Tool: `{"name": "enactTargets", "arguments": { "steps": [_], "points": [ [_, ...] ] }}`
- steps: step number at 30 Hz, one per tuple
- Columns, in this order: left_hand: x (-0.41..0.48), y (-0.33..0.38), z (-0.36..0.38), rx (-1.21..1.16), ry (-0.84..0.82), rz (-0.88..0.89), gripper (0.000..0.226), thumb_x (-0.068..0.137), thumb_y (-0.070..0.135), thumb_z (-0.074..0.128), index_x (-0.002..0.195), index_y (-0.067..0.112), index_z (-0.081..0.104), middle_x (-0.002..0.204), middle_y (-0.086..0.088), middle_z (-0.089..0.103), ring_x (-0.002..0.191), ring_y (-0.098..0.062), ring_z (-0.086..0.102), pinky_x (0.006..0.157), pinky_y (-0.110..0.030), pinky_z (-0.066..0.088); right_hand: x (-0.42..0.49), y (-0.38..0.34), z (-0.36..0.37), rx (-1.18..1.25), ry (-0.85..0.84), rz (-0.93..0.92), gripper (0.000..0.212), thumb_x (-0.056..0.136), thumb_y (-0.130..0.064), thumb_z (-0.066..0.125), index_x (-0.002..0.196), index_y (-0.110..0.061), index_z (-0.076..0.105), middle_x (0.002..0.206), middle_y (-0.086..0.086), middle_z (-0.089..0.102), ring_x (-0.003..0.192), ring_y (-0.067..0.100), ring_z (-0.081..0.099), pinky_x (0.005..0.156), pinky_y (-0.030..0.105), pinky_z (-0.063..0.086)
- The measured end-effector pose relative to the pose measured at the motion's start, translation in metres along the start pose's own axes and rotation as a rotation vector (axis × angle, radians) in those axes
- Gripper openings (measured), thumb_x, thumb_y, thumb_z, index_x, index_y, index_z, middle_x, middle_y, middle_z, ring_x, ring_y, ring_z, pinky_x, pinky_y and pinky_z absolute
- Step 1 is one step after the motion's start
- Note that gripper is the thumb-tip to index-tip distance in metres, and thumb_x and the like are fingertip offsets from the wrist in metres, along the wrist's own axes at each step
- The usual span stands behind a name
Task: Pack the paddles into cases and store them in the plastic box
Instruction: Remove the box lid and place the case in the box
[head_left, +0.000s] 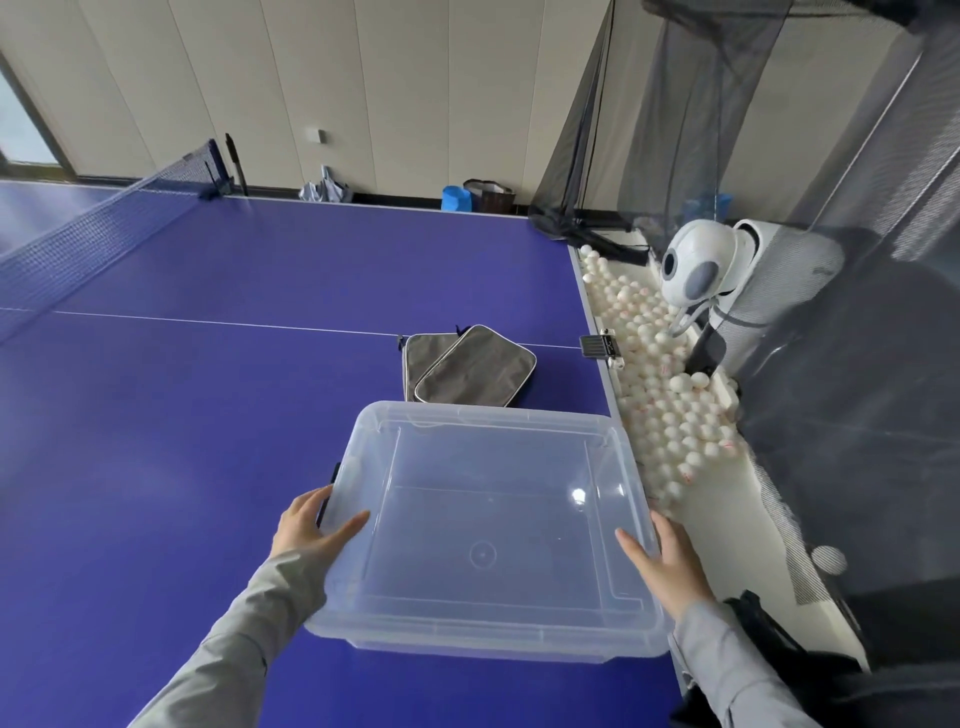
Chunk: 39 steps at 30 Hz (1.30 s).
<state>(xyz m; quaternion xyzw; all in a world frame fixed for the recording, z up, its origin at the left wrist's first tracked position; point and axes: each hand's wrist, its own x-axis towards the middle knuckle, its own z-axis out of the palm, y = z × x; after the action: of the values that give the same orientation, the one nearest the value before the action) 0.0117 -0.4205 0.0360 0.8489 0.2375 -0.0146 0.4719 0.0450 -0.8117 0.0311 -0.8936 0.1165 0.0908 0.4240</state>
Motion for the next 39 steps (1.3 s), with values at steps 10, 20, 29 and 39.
{"name": "enactTargets", "arguments": {
  "steps": [10,20,29,39],
  "points": [
    [0.000,0.003,-0.002,-0.228,-0.122,-0.124,0.099,0.062,0.036,0.085,0.144,0.022,0.032,0.141,0.003,0.037,0.123,-0.019,0.040,0.097,-0.041,0.039,0.000,-0.011,-0.007,0.034,-0.047,-0.018,0.077,0.087,-0.027,0.065,0.147,-0.005,0.022,0.154,0.010,0.021,0.142,0.023,0.022,0.117,0.035,0.019],
    [0.011,0.039,-0.035,-0.295,-0.077,0.017,0.103,0.063,0.020,0.086,0.147,0.025,0.026,0.127,0.017,0.047,0.112,-0.011,0.053,0.082,-0.010,0.043,0.019,-0.062,-0.024,0.043,0.080,-0.125,0.076,0.079,-0.019,0.074,0.141,-0.001,0.034,0.141,0.020,0.037,0.132,0.030,0.036,0.111,0.035,0.027],
    [0.045,0.055,-0.099,-0.245,0.099,0.034,0.104,0.064,0.009,0.086,0.148,0.019,0.025,0.139,-0.012,0.047,0.125,-0.024,0.048,0.100,-0.034,0.041,0.060,-0.146,0.011,0.046,-0.005,-0.203,0.079,0.083,-0.031,0.069,0.146,-0.013,0.024,0.151,0.009,0.034,0.136,0.024,0.035,0.104,0.027,0.029],
    [0.135,0.023,-0.211,-0.142,0.142,0.059,0.075,0.063,0.016,0.087,0.125,0.029,0.047,0.100,0.009,0.057,0.092,-0.013,0.055,0.060,-0.023,0.040,0.081,-0.243,0.126,0.038,0.031,-0.168,0.070,0.081,-0.037,0.070,0.135,-0.009,0.035,0.129,0.014,0.053,0.108,0.029,0.052,0.086,0.029,0.037]
  ]
}}
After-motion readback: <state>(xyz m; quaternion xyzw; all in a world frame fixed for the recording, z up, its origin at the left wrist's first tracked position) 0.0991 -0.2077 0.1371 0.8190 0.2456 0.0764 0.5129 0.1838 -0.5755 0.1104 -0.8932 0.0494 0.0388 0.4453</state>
